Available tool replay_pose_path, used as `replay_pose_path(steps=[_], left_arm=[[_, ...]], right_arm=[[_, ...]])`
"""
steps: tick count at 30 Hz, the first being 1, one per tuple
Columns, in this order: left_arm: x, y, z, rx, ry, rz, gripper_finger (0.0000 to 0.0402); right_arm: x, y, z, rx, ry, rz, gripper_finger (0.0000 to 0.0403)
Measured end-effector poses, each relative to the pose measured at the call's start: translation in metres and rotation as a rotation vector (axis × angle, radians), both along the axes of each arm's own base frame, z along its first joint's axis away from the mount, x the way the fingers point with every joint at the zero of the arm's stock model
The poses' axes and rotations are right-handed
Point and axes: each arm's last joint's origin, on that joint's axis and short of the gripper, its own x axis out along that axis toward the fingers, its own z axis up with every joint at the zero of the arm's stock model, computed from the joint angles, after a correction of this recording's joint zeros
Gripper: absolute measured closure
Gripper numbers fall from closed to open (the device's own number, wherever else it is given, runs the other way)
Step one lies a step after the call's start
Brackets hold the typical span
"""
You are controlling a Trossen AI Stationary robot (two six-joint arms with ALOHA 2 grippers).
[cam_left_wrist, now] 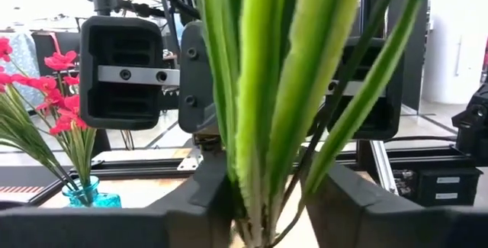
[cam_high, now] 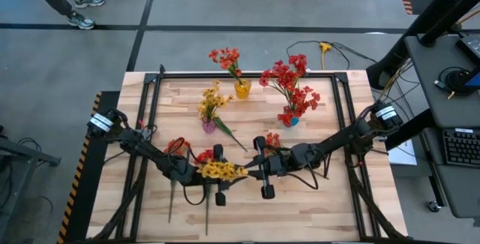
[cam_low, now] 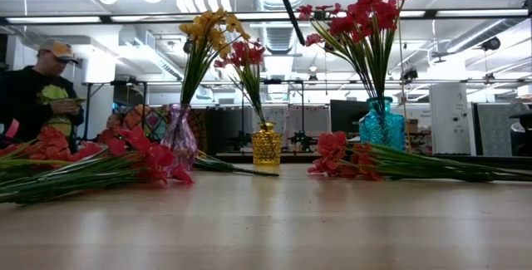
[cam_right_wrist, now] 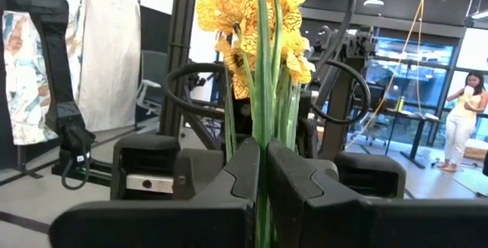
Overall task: Sort flowers into vase by color
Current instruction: Put the right yellow flower into the purple vase
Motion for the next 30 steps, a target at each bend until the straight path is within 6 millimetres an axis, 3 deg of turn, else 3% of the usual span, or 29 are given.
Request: replay_pose_path(steps=[9, 15, 25, 30], left_arm=[[0.000, 0.000, 0.000, 0.000, 0.001, 0.004, 0.0380], [0.000, 0.000, 0.000, 0.000, 0.002, 0.003, 0.0393], [-0.001, 0.001, 0.000, 0.000, 0.016, 0.053, 0.0391], [-0.014, 0.007, 0.016, -0.036, 0.088, 0.061, 0.0391]], right_arm=[[0.000, -0.001, 0.000, 0.009, 0.003, 0.001, 0.0390], [0.000, -0.001, 0.000, 0.018, 0.011, 0.006, 0.0385], [-0.006, -0.005, 0.009, 0.036, 0.073, -0.053, 0.0274], [-0.016, -0.011, 0.020, 0.025, 0.156, -0.153, 0.0230]])
